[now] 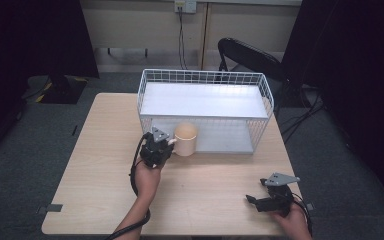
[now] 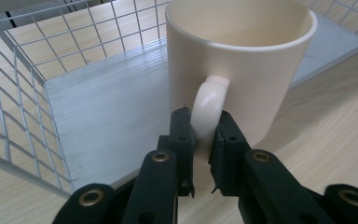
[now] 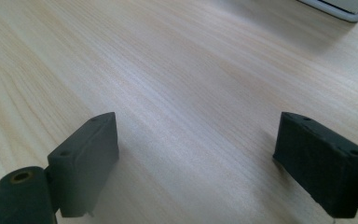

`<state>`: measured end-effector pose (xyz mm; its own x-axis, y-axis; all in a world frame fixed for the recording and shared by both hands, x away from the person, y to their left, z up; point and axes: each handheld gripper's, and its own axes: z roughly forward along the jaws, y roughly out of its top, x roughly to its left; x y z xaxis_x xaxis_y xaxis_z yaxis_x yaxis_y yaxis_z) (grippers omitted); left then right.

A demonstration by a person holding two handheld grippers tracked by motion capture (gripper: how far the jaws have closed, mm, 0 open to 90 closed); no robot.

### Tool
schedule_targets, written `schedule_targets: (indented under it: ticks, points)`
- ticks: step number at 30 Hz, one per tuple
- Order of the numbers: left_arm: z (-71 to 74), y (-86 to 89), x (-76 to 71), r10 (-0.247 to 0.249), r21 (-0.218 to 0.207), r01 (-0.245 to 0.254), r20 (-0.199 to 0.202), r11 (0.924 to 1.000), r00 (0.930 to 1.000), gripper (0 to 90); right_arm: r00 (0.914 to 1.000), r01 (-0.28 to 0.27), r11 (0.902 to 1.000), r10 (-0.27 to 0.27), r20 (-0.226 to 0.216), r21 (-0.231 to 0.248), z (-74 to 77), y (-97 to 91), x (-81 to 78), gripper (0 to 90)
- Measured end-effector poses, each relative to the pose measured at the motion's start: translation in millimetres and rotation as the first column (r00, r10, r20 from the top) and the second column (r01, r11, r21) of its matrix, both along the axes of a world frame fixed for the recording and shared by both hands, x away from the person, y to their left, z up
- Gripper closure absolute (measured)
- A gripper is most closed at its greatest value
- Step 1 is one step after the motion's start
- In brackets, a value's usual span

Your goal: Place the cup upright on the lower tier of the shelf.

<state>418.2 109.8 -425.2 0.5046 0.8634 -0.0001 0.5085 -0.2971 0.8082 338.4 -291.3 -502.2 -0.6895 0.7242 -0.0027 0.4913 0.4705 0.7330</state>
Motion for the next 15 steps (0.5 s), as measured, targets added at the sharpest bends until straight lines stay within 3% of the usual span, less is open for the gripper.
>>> schedule_targets:
  ticks: [15]
  points:
    - [-8.2,-14.4,6.8,0.04,0.019,-0.04,0.001,0.999,0.9992,81.0,1.0,0.001,1.0,-0.001,0.001,0.001,-0.1,0.0,-0.2,13.0]
